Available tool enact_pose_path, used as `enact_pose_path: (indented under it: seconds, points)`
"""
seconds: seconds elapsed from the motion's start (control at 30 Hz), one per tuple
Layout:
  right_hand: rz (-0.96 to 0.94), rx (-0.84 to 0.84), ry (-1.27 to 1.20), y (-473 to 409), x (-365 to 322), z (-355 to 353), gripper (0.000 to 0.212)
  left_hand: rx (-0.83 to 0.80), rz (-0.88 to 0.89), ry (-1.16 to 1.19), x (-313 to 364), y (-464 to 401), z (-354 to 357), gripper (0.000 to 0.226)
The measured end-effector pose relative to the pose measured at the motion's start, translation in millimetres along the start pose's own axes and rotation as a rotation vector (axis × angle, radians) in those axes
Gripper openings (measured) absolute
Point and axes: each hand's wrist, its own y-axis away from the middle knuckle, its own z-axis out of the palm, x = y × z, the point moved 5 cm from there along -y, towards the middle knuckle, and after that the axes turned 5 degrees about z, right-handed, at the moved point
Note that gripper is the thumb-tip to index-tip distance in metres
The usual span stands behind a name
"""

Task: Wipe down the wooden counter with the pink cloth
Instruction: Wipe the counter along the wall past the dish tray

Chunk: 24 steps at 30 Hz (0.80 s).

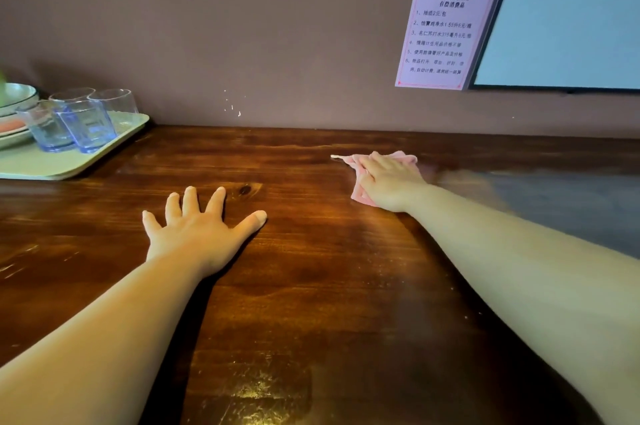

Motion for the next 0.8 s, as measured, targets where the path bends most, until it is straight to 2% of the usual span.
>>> enact_pose_path:
  seconds: [0.17,0.23,0.33,0.4,0.57,0.6,0.7,0.8]
  points:
    - [-0.223,-0.095,-0.154,34,-4,22,0.051,0.01,0.0,-0.008,0,-2,2,0.114]
    - [-0.168,-0.097,-0.137,24,-6,17,0.05,-0.006,-0.003,-0.011,0,-1,1,0.113]
    - [-0.018,-0.002,-0.047,10,-19,4,0.045,0.0,-0.002,0.002,2,2,-1,0.113]
    - [-0.045,-0.007,-0.082,18,-28,3,0.046,0.005,-0.004,0.0,1,2,-2,0.113]
    - [-0.259,-0.09,-0.251,46,-35,11,0.047,0.003,-0.009,0.002,1,1,-1,0.113]
    - [-0.245,-0.111,-0.237,40,-36,9,0.048,-0.004,-0.007,-0.002,1,2,-2,0.113]
    - [-0.084,-0.026,-0.097,22,-41,2,0.047,-0.007,-0.003,0.009,2,2,-3,0.113]
    - [-0.149,-0.082,-0.123,40,-51,10,0.051,-0.008,-0.003,0.007,1,2,-2,0.113]
